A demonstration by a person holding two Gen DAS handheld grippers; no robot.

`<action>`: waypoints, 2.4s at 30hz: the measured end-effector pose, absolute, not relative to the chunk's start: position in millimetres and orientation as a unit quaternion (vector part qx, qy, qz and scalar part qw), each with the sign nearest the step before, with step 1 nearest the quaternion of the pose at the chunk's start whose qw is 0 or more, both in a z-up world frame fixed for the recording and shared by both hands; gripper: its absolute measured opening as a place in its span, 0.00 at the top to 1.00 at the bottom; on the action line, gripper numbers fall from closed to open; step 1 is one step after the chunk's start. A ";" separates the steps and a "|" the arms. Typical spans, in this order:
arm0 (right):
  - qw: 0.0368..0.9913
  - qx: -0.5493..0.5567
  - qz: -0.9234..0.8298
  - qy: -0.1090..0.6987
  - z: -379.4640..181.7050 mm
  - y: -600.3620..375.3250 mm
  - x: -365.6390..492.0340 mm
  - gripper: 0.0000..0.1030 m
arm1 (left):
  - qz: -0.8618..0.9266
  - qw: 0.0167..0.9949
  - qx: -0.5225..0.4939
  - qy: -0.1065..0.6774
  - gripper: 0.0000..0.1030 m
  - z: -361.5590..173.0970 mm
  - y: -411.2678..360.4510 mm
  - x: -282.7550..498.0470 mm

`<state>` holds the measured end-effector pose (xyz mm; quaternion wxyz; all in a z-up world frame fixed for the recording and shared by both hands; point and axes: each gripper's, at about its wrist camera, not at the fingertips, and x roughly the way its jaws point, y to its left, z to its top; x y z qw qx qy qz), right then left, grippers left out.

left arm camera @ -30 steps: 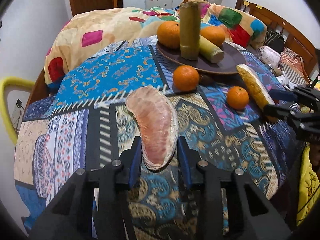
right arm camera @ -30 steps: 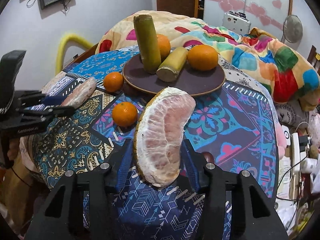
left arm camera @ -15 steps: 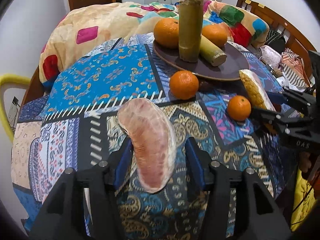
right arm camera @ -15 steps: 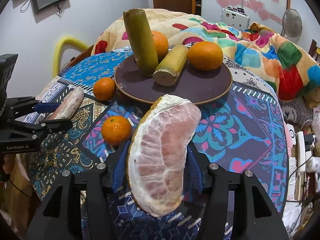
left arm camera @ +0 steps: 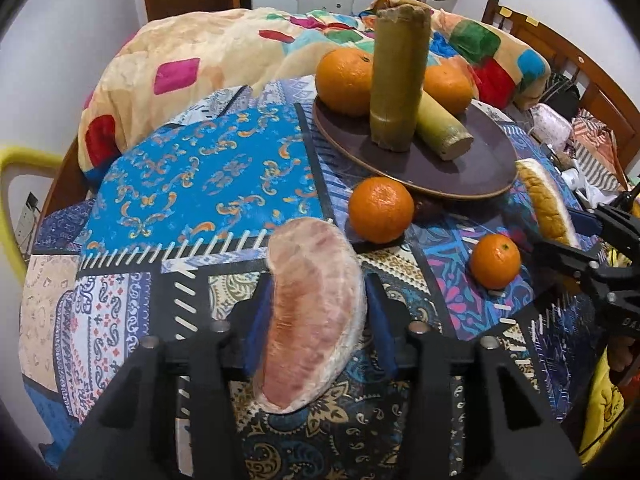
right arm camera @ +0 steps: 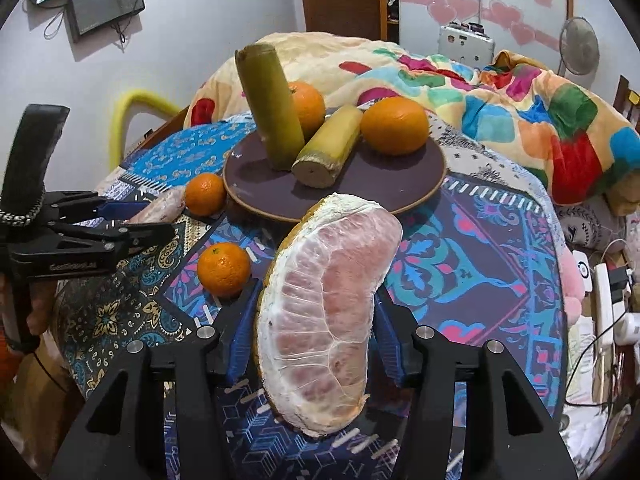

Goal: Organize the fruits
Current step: 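Carry both pomelo segments over the dark plate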

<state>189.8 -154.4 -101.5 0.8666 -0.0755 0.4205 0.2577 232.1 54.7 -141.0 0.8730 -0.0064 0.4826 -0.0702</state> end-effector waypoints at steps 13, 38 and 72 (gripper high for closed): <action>0.885 -0.053 0.251 0.388 -75.4 -171.6 196.7 0.52 | -0.083 0.905 -0.009 0.418 0.58 -100.3 40.1 208.5; 0.894 -0.062 0.242 0.371 -73.6 -161.5 253.7 0.52 | -0.070 0.920 -0.031 0.384 0.58 -87.2 26.9 302.3; 0.879 -0.109 0.243 0.396 -83.2 -138.0 285.6 0.52 | -0.102 0.909 -0.024 0.404 0.53 -98.3 -6.6 332.7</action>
